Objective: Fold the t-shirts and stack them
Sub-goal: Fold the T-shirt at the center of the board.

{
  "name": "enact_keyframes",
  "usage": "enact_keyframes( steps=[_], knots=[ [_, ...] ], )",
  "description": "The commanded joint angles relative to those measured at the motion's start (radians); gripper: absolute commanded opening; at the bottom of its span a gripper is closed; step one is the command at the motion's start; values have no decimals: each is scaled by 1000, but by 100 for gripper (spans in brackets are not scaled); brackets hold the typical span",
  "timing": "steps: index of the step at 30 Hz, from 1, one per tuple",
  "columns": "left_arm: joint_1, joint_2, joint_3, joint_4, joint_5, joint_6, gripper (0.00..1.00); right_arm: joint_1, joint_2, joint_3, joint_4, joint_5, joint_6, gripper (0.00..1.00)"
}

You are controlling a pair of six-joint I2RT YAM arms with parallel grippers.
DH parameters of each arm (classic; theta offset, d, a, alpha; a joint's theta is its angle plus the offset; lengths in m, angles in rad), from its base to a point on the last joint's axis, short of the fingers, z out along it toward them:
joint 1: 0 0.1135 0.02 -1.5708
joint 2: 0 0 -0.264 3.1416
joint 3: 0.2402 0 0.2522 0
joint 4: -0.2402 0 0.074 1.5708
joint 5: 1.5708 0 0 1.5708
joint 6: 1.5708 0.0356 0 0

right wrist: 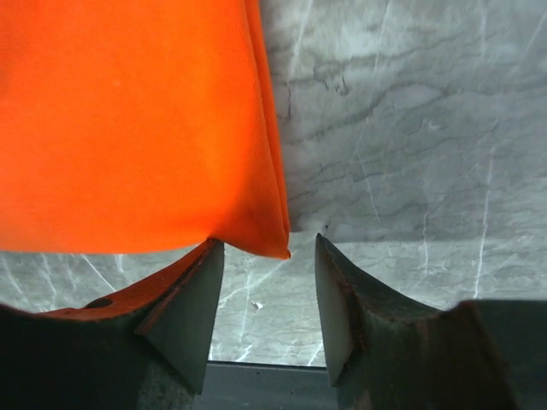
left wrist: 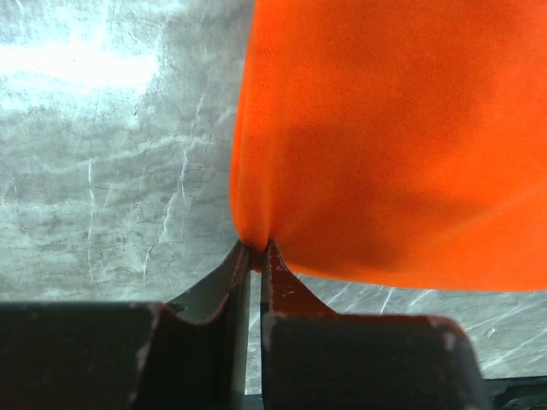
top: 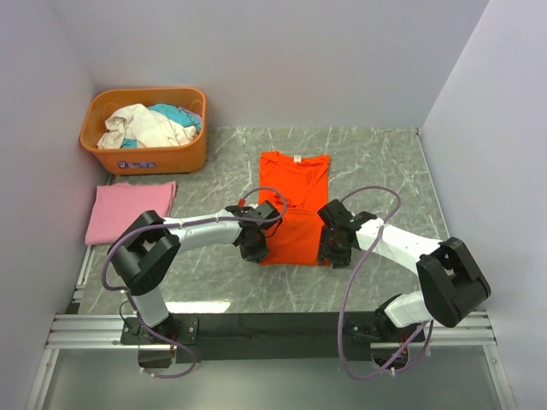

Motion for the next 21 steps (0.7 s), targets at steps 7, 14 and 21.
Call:
enact_keyframes(
  steps=[7,14,21],
  knots=[
    [-10,19,-42,-2,-1,-4,3,14,70,68,-14,51,9,50],
    [-9,9,-41,-25,-4,-2,1,24,135,58,-26,25,-15,39],
    [-9,-53,-45,-97,13,24,1,28,48,49,-92,21,-69,0]
  ],
)
